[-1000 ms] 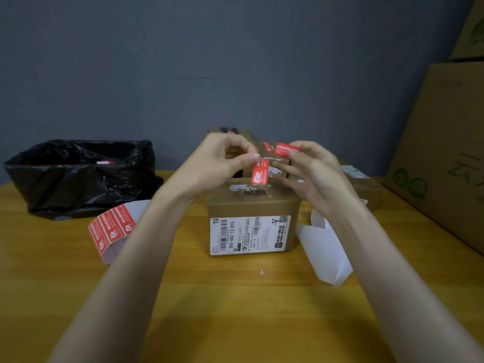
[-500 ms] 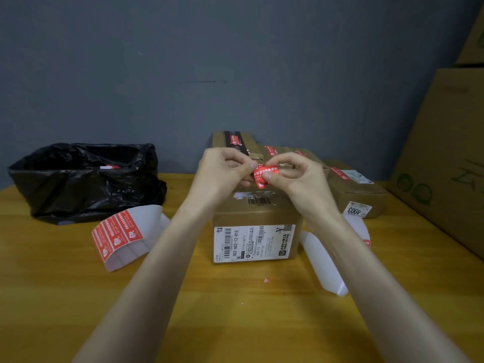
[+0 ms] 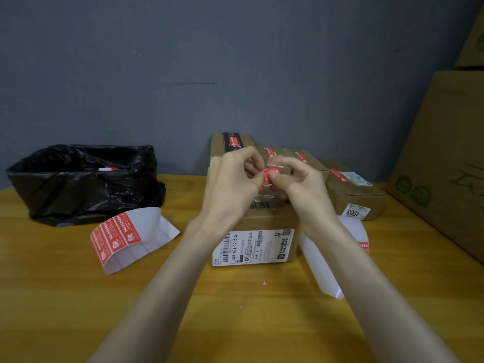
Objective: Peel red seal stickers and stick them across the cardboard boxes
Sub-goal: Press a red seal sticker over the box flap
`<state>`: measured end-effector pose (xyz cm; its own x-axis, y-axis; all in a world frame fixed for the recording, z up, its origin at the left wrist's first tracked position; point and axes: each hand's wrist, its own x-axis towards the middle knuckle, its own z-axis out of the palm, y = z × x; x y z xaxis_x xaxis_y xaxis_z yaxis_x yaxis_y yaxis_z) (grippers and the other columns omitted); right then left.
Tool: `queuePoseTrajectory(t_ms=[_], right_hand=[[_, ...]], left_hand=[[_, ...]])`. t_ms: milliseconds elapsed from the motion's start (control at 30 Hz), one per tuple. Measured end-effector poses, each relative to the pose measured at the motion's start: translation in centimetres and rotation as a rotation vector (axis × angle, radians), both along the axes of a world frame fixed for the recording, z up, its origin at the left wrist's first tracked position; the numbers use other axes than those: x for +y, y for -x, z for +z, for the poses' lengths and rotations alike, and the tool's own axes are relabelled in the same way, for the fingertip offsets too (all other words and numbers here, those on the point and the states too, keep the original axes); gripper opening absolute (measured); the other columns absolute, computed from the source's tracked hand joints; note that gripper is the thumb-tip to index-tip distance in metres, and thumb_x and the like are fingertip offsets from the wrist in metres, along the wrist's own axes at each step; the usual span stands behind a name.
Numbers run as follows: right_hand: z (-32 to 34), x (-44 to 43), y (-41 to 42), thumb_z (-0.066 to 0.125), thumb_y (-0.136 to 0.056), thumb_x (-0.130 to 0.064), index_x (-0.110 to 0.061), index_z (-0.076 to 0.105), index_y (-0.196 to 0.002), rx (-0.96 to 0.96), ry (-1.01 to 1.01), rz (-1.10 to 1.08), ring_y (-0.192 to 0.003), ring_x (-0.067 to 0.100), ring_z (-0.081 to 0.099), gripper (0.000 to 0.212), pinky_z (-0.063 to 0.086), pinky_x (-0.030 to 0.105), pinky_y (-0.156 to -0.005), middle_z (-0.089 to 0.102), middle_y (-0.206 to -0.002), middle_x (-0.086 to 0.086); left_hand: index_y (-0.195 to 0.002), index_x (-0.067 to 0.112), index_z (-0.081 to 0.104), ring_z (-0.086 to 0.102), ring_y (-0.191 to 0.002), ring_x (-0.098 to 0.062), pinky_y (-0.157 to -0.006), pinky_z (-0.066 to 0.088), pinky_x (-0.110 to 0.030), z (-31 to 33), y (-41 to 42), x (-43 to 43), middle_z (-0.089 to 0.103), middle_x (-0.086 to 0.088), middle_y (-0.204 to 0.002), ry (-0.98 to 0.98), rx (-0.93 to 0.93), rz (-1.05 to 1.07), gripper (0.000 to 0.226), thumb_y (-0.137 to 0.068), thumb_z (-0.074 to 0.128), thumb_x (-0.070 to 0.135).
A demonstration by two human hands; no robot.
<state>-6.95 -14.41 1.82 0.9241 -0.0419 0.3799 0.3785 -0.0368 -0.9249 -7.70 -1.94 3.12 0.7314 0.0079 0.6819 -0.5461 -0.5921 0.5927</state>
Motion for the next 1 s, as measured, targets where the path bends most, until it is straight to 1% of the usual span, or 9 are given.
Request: queuePoseTrajectory(t_ms=[67, 133, 233, 400, 500, 600, 700, 833, 1000], right_hand=[[0.1, -0.6, -0.3, 0.060, -0.088, -0.004, -0.028, 0.056, -0.118, 0.067, -0.085, 0.077, -0.051, 0.000, 0.057, 0.039, 0.040, 0.013, -0.050, 0.065, -0.055, -0.007], [0.2, -1.1, -0.7, 0.062, -0.088, -0.009, -0.033, 0.049, -0.123, 0.106, -0.078, 0.073, -0.055, 0.004, 0.059, 0.044, 0.041, 0.020, -0.055, 0.067, -0.062, -0.003], [0.4, -1.3, -0.8, 0.062, -0.089, -0.014, -0.022, 0.044, -0.123, 0.132, -0.032, -0.003, -0.061, 0.006, 0.057, 0.040, 0.041, 0.022, -0.060, 0.065, -0.070, -0.003], [0.1, -1.1, -0.9, 0.059, -0.090, -0.019, -0.017, 0.048, -0.102, 0.013, 0.267, -0.134, -0.080, 0.009, 0.058, 0.016, 0.043, 0.024, -0.072, 0.062, -0.083, -0.009], [0.3, -1.1, -0.7, 0.060, -0.090, -0.016, -0.019, 0.052, -0.093, -0.046, 0.232, -0.210, -0.079, 0.006, 0.059, 0.010, 0.043, 0.020, -0.069, 0.062, -0.087, -0.007], [1.2, -0.7, 0.2, 0.064, -0.086, -0.012, -0.024, 0.060, -0.081, -0.189, 0.202, -0.279, -0.077, 0.004, 0.058, 0.014, 0.044, 0.014, -0.070, 0.063, -0.083, -0.010], [1.9, 0.4, 0.8, 0.068, -0.083, -0.013, -0.028, 0.067, -0.072, -0.232, 0.266, -0.242, -0.064, -0.004, 0.053, 0.019, 0.041, 0.009, -0.064, 0.064, -0.073, -0.016], [2.3, 2.0, 1.0, 0.069, -0.083, -0.015, -0.022, 0.074, -0.079, -0.194, 0.303, -0.193, -0.072, 0.000, 0.061, 0.010, 0.047, 0.016, -0.072, 0.067, -0.073, -0.017], [2.9, 3.3, 1.0, 0.070, -0.082, -0.014, -0.030, 0.069, -0.065, -0.165, 0.309, -0.124, -0.066, -0.002, 0.062, 0.023, 0.049, 0.019, -0.070, 0.066, -0.065, -0.016]], left_hand=[[-0.071, 0.018, 0.063, 0.061, -0.066, 0.000, -0.061, 0.047, -0.009, 0.2, 0.1, -0.1, 0.062, 0.012, -0.065, 0.007, 0.011, -0.017, 0.016, -0.076, 0.070, 0.005], [-0.071, 0.017, 0.063, 0.061, -0.066, -0.001, -0.059, 0.045, -0.007, 0.3, 0.3, -0.3, 0.063, 0.010, -0.066, 0.026, 0.029, -0.049, 0.016, -0.076, 0.071, 0.005], [-0.071, 0.015, 0.063, 0.062, -0.068, -0.001, -0.059, 0.043, -0.006, 0.3, 0.3, -0.5, 0.064, 0.008, -0.069, 0.047, 0.055, -0.073, 0.015, -0.076, 0.072, 0.005], [-0.069, 0.021, 0.059, 0.065, -0.072, -0.008, -0.066, 0.053, -0.015, 0.8, 0.3, 0.0, 0.066, 0.004, -0.073, 0.184, 0.115, -0.105, 0.022, -0.076, 0.074, 0.006], [-0.072, 0.022, 0.061, 0.067, -0.072, -0.010, -0.068, 0.054, -0.019, 1.2, 0.2, 1.1, 0.067, 0.002, -0.073, 0.315, 0.154, -0.112, 0.021, -0.076, 0.074, 0.006], [-0.079, 0.014, 0.065, 0.068, -0.073, -0.010, -0.069, 0.053, -0.019, 1.1, 0.2, 2.0, 0.070, -0.002, -0.075, 0.402, 0.228, -0.109, 0.012, -0.077, 0.075, 0.009], [-0.082, 0.012, 0.066, 0.069, -0.074, -0.013, -0.072, 0.054, -0.023, 1.0, 0.3, 2.6, 0.071, -0.004, -0.076, 0.427, 0.268, -0.112, 0.011, -0.077, 0.075, 0.009], [-0.081, 0.013, 0.065, 0.069, -0.074, -0.013, -0.072, 0.054, -0.022, 1.5, 0.7, 3.3, 0.071, -0.005, -0.077, 0.414, 0.256, -0.137, 0.012, -0.076, 0.075, 0.010], [-0.076, 0.019, 0.061, 0.067, -0.073, -0.012, -0.073, 0.055, -0.024, 2.0, 1.1, 4.4, 0.067, 0.000, -0.075, 0.360, 0.214, -0.132, 0.018, -0.077, 0.074, 0.006]])
